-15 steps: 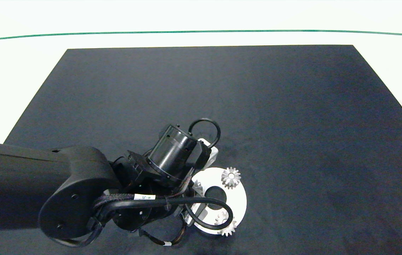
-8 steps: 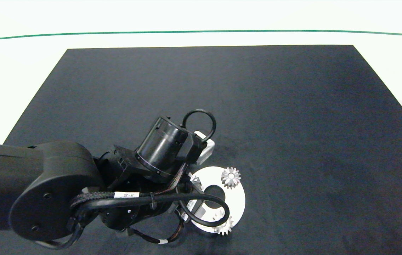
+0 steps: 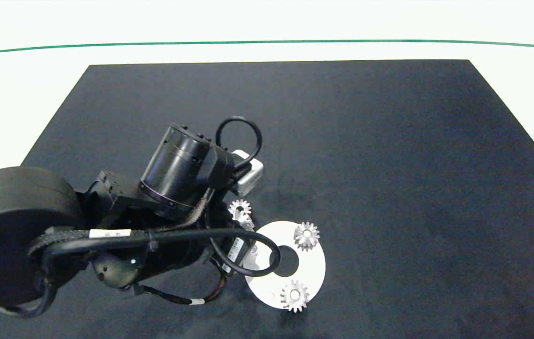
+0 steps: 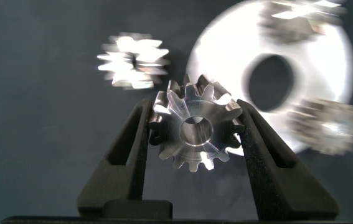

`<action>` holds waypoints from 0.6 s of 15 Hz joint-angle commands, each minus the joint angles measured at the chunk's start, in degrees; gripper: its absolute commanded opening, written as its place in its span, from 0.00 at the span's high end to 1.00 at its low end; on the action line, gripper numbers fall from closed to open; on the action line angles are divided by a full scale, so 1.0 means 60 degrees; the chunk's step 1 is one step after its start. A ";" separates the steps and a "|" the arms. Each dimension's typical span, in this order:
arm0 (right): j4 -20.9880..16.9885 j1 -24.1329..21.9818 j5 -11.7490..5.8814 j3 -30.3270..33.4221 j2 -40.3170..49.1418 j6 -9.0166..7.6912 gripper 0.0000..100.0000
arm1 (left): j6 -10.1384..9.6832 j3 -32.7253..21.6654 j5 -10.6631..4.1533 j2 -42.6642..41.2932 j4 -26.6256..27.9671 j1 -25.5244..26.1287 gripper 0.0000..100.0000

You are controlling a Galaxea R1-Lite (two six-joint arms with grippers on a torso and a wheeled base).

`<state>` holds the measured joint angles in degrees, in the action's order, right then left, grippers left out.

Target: Remove an incorrectly installed larger gear and replace it with the correct smaller gear

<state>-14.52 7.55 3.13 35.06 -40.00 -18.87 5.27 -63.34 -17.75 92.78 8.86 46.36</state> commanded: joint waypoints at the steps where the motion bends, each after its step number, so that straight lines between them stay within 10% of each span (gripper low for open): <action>1: -0.0012 0.0002 0.0005 0.0001 0.0001 -0.0019 0.00 | 0.0382 -0.0019 -0.0015 -0.0522 0.0017 -0.0959 0.81; 9: 0.0061 0.0017 -0.0009 -0.0013 0.0030 -0.0019 0.00 | 0.0851 -0.0092 -0.0015 0.0078 -0.0027 -0.2073 0.81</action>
<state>-14.08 7.61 3.11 35.06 -39.88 -18.87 10.25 -63.76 -17.71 91.73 8.77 34.78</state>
